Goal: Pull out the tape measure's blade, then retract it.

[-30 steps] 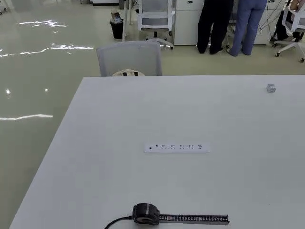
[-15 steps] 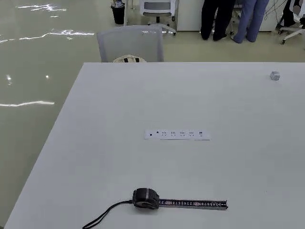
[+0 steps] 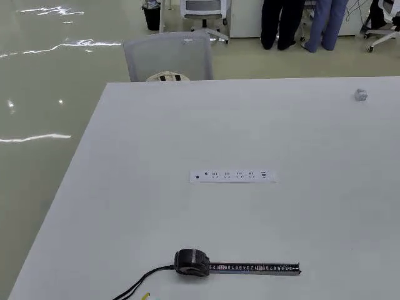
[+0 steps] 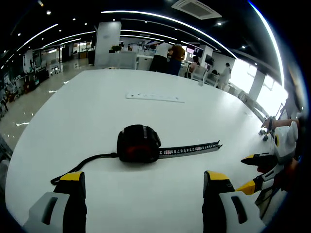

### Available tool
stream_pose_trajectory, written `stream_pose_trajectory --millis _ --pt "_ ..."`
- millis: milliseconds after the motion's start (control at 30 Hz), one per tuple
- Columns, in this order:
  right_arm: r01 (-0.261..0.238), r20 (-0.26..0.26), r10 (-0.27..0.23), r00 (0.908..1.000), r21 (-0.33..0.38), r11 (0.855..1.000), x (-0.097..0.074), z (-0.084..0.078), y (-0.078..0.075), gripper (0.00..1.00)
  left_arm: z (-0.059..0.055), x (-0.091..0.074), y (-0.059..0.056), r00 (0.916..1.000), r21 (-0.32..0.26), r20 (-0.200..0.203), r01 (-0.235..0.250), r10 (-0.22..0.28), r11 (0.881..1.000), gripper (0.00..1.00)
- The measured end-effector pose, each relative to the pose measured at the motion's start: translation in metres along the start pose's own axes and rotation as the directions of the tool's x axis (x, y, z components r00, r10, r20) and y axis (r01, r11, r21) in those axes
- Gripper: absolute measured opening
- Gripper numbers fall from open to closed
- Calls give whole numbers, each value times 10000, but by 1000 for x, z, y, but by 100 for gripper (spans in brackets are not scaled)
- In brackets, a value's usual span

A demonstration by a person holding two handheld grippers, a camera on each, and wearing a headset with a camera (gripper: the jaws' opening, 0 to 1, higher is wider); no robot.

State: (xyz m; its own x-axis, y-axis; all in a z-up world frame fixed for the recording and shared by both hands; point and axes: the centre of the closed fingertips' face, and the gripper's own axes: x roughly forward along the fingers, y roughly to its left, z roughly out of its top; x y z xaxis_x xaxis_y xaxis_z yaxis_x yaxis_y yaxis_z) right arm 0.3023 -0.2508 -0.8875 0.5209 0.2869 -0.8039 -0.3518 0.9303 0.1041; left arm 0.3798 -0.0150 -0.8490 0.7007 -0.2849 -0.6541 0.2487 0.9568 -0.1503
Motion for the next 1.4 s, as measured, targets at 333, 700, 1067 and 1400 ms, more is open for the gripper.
stream_pose_trajectory --millis 333,700,1067,1400 --pt "-117 -115 113 9999 -365 9993 12 5 -11 84 4 12 -5 10000 68 -75 0 1 10000 97" --pt "-273 -362 241 9991 -918 9954 24 13 -23 83 7 27 -3 9998 -87 -118 -160 159 9998 94" --pt "-260 -602 183 9980 -1293 9913 36 18 -41 82 8 38 -3 9994 -203 -230 -255 250 9995 93" --pt "-395 -836 244 9962 -1835 9822 46 26 -56 80 9 52 0 9986 -300 -314 -431 422 9986 91"
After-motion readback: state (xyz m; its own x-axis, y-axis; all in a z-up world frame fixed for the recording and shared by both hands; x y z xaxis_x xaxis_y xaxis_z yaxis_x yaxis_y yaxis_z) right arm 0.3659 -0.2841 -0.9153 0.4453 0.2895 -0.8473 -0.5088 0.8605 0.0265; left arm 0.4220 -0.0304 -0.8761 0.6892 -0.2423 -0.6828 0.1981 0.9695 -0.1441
